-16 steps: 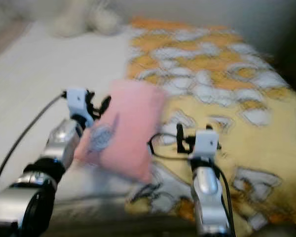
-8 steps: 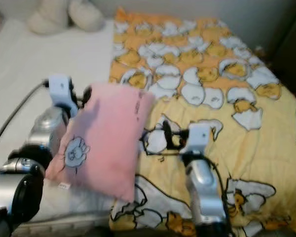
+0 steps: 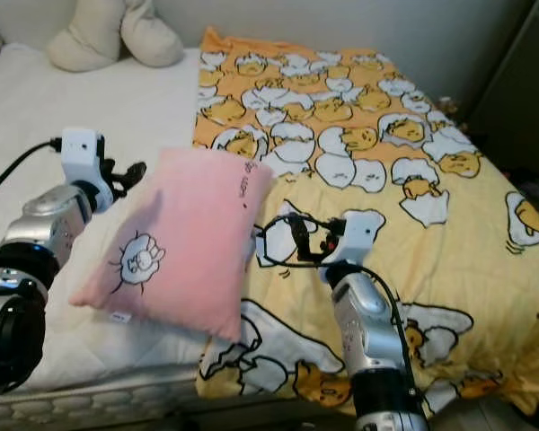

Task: Clean up the room

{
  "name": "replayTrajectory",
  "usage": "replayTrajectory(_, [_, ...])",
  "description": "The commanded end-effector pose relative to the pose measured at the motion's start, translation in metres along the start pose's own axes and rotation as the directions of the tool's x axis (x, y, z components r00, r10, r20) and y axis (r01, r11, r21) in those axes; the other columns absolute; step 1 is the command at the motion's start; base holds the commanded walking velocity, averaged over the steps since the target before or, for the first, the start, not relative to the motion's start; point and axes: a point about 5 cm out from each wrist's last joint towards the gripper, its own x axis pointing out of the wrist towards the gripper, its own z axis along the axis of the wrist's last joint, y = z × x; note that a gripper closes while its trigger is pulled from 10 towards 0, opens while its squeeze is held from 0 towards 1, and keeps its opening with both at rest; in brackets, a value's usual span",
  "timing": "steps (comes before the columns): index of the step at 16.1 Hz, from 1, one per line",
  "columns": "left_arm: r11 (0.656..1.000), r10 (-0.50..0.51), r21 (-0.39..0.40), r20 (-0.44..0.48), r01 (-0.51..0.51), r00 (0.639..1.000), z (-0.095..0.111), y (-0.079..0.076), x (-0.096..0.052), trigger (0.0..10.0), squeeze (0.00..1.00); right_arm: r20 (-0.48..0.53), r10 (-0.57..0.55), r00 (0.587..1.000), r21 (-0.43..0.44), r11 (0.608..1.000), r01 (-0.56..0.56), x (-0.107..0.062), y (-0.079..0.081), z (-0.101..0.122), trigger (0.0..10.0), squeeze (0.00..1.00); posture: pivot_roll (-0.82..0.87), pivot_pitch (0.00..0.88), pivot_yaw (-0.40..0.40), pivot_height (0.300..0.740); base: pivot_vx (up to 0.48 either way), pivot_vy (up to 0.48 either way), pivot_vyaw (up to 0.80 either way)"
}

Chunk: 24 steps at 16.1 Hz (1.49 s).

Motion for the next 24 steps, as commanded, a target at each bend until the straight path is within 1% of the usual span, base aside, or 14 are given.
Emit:
replayTrajectory(1, [0.999,-0.037,-0.041,-0.07,0.034,0.997,-0.006,0.004,-0.003,10.0,0.0,-0.003,0.007,1.0,0.077,0.997,-0.007,0.007,-0.004,0.005,10.0,0.0,-0.03,0.0,-0.024,0.74,0.0,0.0,0.0])
replayTrajectory(2, [0.999,-0.037,-0.041,-0.07,0.034,0.997,-0.006,0.004,-0.003,10.0,0.0,-0.003,0.007,1.0,0.077,0.997,-0.007,0.007,-0.004,0.005,10.0,0.0,-0.03,0.0,-0.024,0.74,0.0,0.0,0.0])
replayTrajectory(4, [0.994,-0.05,-0.097,-0.096,0.04,0.994,-0.003,0.015,-0.008,10.0,0.0,-0.027,0.05,0.998,0.149,0.988,-0.045,0.015,0.004,0.003,10.0,0.0,-0.01,0.0,-0.028,0.74,0.0,0.0,0.0])
replayTrajectory(5, [0.988,-0.085,-0.139,-0.105,0.07,0.991,0.003,0.028,-0.015,10.0,0.0,-0.033,0.111,0.993,0.204,0.974,-0.103,0.018,0.015,0.001,10.0,0.0,0.01,0.0,-0.038,0.74,0.0,0.0,0.0])
replayTrajectory(8, [0.988,-0.079,-0.143,-0.133,0.06,0.988,-0.005,0.038,-0.022,10.0,0.0,-0.08,0.16,0.984,0.282,0.95,-0.131,0.019,0.025,-0.013,10.0,0.0,0.05,0.0,-0.059,0.74,0.0,0.0,0.0])
replayTrajectory(10, [0.985,-0.113,-0.148,-0.159,0.09,0.981,-0.016,0.03,-0.021,10.0,0.0,-0.141,0.185,0.973,0.336,0.933,-0.129,0.025,0.033,-0.031,10.0,0.0,0.06,0.024,-0.063,0.74,0.0,0.0,0.0])
replayTrajectory(11, [0.984,-0.146,-0.125,-0.181,0.125,0.972,-0.026,0.017,-0.017,10.0,0.0,-0.184,0.182,0.966,0.331,0.937,-0.114,0.028,0.038,-0.042,10.0,0.0,0.1,0.072,-0.061,0.74,0.0,0.0,0.0])
replayTrajectory(13, [0.979,-0.19,-0.099,-0.151,0.176,0.97,-0.029,-0.004,-0.009,10.0,0.0,-0.236,0.148,0.96,0.257,0.963,-0.086,0.028,0.039,-0.053,10.0,0.0,0.12,0.102,-0.059,0.74,0.0,0.0,0.0])
replayTrajectory(15, [0.979,-0.196,-0.088,-0.132,0.186,0.972,-0.026,-0.012,-0.005,10.0,0.0,-0.235,0.124,0.964,0.242,0.968,-0.066,0.03,0.038,-0.053,10.0,0.0,0.13,0.125,-0.058,0.74,0.0,0.0,0.0])
replayTrajectory(18, [0.961,-0.275,0.022,-0.005,0.275,0.962,-0.002,-0.038,0.004,10.0,0.0,-0.153,0.106,0.983,0.218,0.973,-0.071,0.046,0.05,-0.034,10.0,0.0,0.13,0.163,-0.041,0.74,0.0,0.0,0.0])
replayTrajectory(20, [0.954,-0.28,0.118,0.013,0.277,0.96,0.002,-0.035,0.001,10.0,0.0,-0.107,0.129,0.986,0.162,0.981,-0.111,0.049,0.056,-0.028,10.0,0.0,0.11,0.163,-0.038,0.74,0.0,0.0,0.0])
replayTrajectory(22, [0.949,-0.306,0.106,0.065,0.299,0.95,0.006,-0.033,-0.004,10.0,0.0,-0.061,0.195,0.979,-0.051,0.979,-0.198,0.044,0.069,-0.025,10.0,0.0,0.1,0.154,-0.042,0.74,0.0,0.0,0.0])
replayTrajectory(23, [0.951,-0.297,0.116,0.085,0.286,0.951,0.006,-0.032,-0.006,10.0,0.0,-0.041,0.201,0.979,-0.052,0.978,-0.203,0.041,0.07,-0.025,10.0,0.0,0.1,0.147,-0.045,0.74,0.0,0.0,0.0])
replayTrajectory(24, [0.963,-0.261,0.112,0.149,0.246,0.954,0.006,-0.031,-0.011,10.0,0.0,0.043,0.19,0.981,-0.113,0.976,-0.184,0.029,0.07,-0.022,10.0,0.0,0.1,0.124,-0.051,0.74,0.0,0.0,0.0])
